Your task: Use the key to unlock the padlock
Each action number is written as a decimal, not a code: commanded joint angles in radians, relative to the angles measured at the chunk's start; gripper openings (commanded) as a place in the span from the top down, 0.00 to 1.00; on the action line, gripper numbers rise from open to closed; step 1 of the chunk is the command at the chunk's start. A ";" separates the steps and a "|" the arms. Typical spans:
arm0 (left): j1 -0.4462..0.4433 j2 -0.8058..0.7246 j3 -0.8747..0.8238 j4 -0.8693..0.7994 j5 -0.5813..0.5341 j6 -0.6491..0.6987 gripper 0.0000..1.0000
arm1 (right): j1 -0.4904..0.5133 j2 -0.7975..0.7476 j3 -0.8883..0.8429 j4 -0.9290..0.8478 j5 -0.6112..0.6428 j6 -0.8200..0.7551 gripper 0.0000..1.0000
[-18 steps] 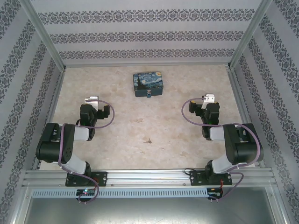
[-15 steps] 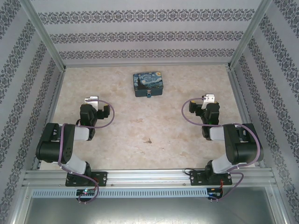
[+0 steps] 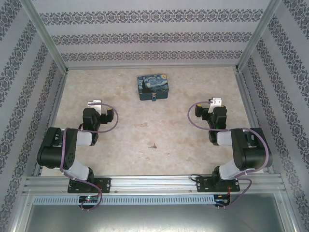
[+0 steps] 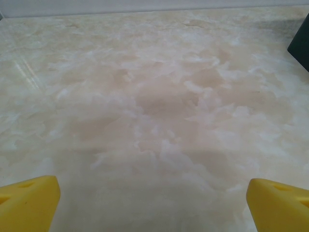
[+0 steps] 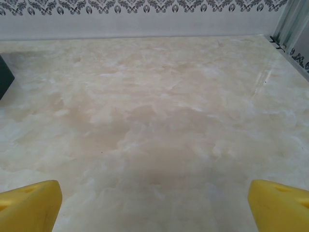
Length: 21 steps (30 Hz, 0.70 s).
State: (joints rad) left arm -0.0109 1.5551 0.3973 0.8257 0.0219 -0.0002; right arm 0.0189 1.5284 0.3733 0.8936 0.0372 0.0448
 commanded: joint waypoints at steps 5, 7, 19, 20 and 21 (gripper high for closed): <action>0.011 -0.001 0.022 -0.004 -0.020 -0.007 0.00 | -0.014 -0.040 0.009 0.013 0.024 0.014 0.02; 0.011 -0.034 0.051 -0.080 -0.055 -0.025 0.00 | -0.014 -0.119 0.030 -0.095 0.069 0.027 0.02; 0.011 -0.072 0.448 -0.771 0.005 -0.215 0.00 | -0.074 -0.149 0.376 -0.704 -0.268 0.556 0.02; 0.011 -0.048 0.495 -0.829 0.028 -0.248 0.00 | -0.073 -0.115 0.403 -0.703 -0.324 0.580 0.02; 0.011 -0.021 0.549 -0.884 0.068 -0.285 0.00 | -0.072 -0.072 0.438 -0.698 -0.395 0.603 0.02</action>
State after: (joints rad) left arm -0.0109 1.4914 0.8429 0.1818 0.0166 -0.1493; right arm -0.0586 1.3792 0.7528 0.2947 -0.1356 0.4995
